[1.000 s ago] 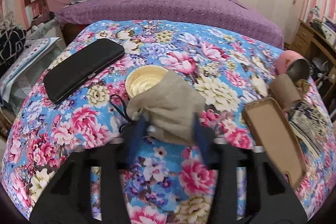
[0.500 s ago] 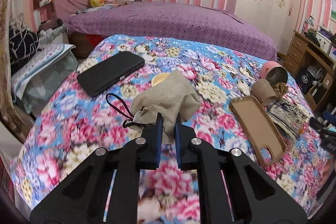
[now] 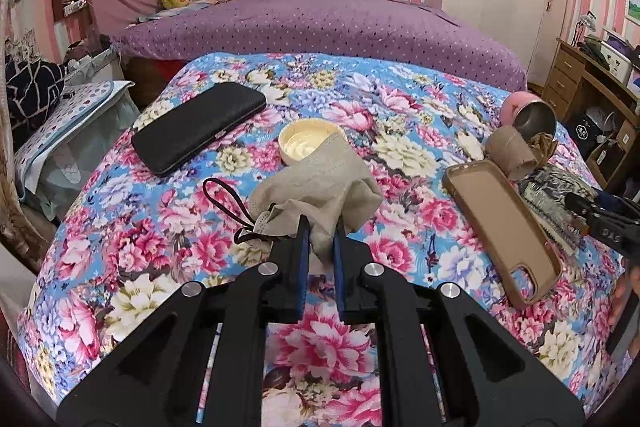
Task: Collect trash
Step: 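Grasp the black-and-white snack packet with the right tool while the left tool holds the cloth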
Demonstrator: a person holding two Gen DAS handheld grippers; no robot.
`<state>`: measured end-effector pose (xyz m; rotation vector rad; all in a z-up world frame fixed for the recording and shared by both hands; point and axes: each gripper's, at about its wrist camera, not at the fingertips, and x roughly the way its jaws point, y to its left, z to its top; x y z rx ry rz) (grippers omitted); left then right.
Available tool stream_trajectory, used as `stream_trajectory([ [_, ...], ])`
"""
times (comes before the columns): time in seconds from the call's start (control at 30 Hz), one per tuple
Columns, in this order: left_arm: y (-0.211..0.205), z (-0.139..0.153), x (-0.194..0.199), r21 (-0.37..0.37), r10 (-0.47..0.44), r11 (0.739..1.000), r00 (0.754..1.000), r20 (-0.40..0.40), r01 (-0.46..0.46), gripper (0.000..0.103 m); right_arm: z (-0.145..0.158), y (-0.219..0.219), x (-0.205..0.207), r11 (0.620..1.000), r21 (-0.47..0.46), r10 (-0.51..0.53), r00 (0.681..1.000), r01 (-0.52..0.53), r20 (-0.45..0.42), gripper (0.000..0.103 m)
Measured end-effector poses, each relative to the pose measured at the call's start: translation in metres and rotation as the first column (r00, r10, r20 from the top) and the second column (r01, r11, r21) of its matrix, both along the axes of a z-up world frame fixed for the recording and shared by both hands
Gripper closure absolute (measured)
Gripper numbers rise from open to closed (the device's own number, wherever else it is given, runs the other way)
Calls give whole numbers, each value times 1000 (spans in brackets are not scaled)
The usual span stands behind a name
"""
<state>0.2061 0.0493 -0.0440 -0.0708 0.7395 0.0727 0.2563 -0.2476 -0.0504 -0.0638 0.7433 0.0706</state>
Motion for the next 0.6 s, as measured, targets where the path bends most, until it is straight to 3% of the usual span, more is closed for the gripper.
stream_trajectory([
  [0.03, 0, 0, 0, -4, -1, 1000, 1000, 1, 1, 94, 1, 3, -1, 1000, -21, 8, 1000, -8, 12, 66],
  [0.13, 0, 2, -1, -11, 1, 1000, 1000, 3, -1, 94, 5, 7, -6, 998, -58, 26, 998, -23, 54, 73],
  [0.27, -2, 6, -4, -14, 0, 1000, 1000, 15, 0, 94, 14, 6, -16, 997, -69, 29, 993, -21, 113, 77],
  [0.47, -10, 15, -11, -2, -13, 1000, 999, 49, 13, 94, 35, -17, -36, 998, 55, -1, 985, -8, 174, 82],
  [0.6, -16, 19, -15, -5, -19, 1000, 998, 61, 19, 94, 44, -31, -50, 998, 66, -18, 980, 5, 199, 84],
])
